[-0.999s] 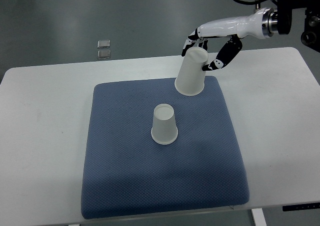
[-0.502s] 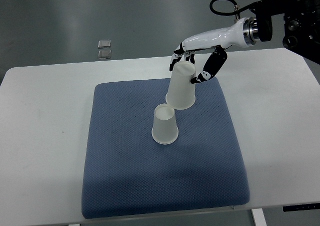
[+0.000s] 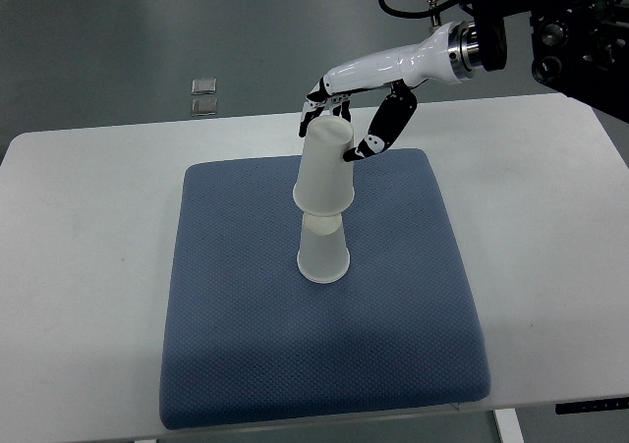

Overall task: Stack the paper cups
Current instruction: 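Lower the held cup onto the upside-down cup on the pad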

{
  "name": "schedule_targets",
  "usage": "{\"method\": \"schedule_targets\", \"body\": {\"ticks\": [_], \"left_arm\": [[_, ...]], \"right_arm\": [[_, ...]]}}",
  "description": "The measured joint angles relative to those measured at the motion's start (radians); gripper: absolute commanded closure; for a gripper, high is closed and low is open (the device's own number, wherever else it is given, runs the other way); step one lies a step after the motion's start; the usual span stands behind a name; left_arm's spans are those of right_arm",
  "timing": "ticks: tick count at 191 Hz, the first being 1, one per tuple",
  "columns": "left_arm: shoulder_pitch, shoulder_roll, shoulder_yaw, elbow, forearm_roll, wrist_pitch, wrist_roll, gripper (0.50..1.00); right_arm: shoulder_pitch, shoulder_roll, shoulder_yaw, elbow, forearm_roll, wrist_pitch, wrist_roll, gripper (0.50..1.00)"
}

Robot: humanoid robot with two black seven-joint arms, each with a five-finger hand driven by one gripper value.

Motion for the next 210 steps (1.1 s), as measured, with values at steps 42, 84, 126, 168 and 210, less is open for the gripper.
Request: {"method": "schedule_targets", "body": {"ticks": [42,84,126,168,210], "left_arm": [[0.000,0.000,0.000,0.000,0.000,0.000,0.000,0.500],[0.000,0.000,0.000,0.000,0.000,0.000,0.000,0.500],[0.000,0.000,0.000,0.000,0.000,0.000,0.000,0.500],[0.000,0.000,0.000,0.000,0.000,0.000,0.000,0.500],[0.000,0.000,0.000,0.000,0.000,0.000,0.000,0.500]], "right_arm": [[0.000,0.019,-0.001,0.008,0.008,-0.001,-0.006,0.975],[-0.004,0.028,-0.013,0.010,0.000,-0.005,-0.010,0.975],[-0.011,0.028,-0.017,0.010,-0.012,-0.006,-0.013,0.975],[-0.018,0.029,-0.017,0.012,-0.018,-0.004,-0.013,0.975],[-0.025,0.031,-0.023,0.017,-0.021,-0.004,-0.013,0.975]]}}
